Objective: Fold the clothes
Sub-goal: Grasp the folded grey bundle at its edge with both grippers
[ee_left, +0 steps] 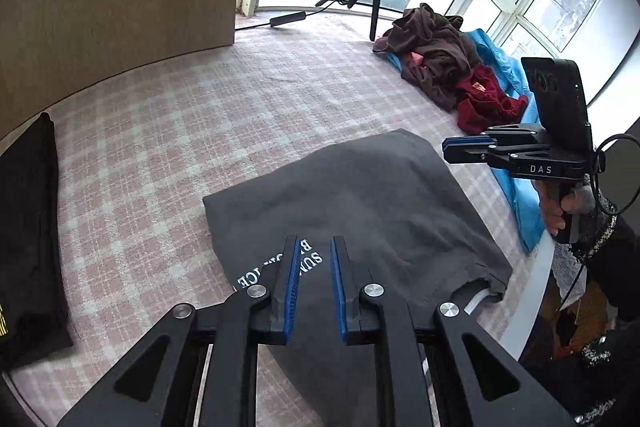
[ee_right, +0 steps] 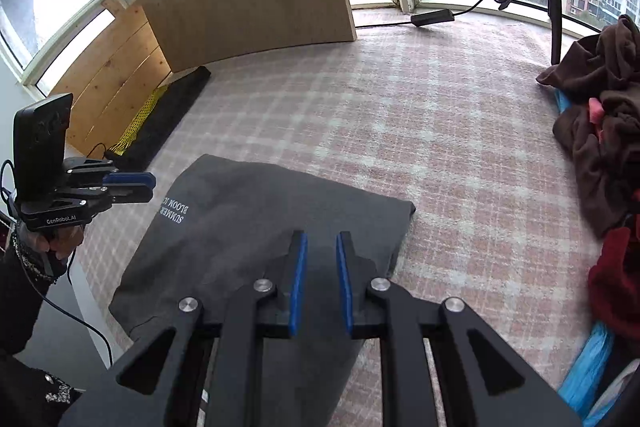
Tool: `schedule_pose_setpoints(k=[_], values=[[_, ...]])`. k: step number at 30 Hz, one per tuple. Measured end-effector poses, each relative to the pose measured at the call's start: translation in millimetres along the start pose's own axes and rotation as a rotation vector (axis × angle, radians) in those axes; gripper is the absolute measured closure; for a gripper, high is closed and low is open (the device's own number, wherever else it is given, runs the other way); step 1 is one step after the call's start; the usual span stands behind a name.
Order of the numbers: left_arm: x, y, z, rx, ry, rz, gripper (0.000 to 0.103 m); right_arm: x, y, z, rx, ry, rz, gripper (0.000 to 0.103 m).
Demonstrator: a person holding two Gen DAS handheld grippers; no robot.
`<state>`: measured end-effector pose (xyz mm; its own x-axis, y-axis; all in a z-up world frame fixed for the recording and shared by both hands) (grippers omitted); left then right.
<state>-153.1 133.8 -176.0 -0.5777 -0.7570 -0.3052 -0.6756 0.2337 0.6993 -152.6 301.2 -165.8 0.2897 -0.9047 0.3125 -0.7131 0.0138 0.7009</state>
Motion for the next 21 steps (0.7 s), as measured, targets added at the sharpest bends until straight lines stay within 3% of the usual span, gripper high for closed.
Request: schedule_pose_setpoints(k=[4, 7, 8, 11, 12, 13, 15, 18, 21], values=[[-44, -40, 2, 0.05, -0.151, -0.062, 0.083, 39, -52, -14, 0.078, 0.083, -0.011, 0.087], [-49, -90, 22, 0.195, -0.11, -0.008, 0.083, 47, -109, -12, 0.227, 0.069, -0.079, 0.087], [-48, -98, 20, 0.208, -0.096, 0.004, 0.084, 45, -117, -19, 0.245, 0.061, -0.091, 0.087], [-37, -84, -9, 0.143, -0.067, -0.053, 0.084, 39, -113, -51, 0.214, 0.079, -0.052, 0.086], [-31, -76, -20, 0.111, -0.048, -0.077, 0.082, 33, -104, -60, 0.178, 0.068, -0.021, 0.078], [-23, -68, -30, 0.08, -0.025, -0.107, 0.08, 24, -94, -68, 0.134, 0.044, 0.009, 0.064], [2, -53, -42, 0.021, 0.039, -0.185, 0.067, 4, -75, -75, 0.054, -0.014, 0.047, 0.052], [41, -45, -37, -0.004, 0.129, -0.33, 0.059, -19, -61, -57, 0.04, -0.036, 0.118, 0.052], [58, -49, -18, 0.013, 0.118, -0.432, 0.058, -34, -65, -28, 0.065, -0.036, 0.192, 0.052]])
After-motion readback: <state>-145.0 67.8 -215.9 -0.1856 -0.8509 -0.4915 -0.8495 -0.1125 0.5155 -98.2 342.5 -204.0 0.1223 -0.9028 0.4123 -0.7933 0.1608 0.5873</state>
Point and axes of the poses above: each gripper's, at about its wrist camera, not at the fingertips, and z roughly the way its jaws point, x to its left, y to its top, the point moved 10 cm from there along z, roughly the way its jaws point, and after that the axes turned 15 degrees about -x, right-handed, at the moved point
